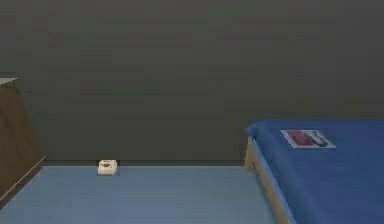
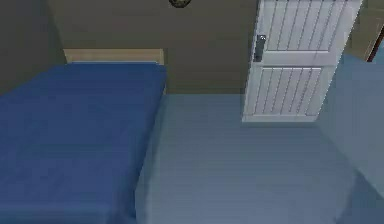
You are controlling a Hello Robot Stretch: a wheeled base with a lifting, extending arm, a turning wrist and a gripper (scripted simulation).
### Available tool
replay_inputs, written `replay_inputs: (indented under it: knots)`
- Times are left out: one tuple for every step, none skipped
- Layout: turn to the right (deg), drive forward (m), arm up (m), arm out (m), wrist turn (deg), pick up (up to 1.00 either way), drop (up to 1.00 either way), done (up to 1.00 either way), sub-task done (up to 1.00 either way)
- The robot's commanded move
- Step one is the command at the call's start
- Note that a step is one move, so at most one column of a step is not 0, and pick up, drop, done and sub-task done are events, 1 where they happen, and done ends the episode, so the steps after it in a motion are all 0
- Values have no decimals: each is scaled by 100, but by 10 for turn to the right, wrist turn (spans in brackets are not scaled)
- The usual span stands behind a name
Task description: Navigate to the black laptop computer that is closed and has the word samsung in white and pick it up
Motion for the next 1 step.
replay_inputs:
  knots:
    - [450,0,0,0,0,0,0,0,0]
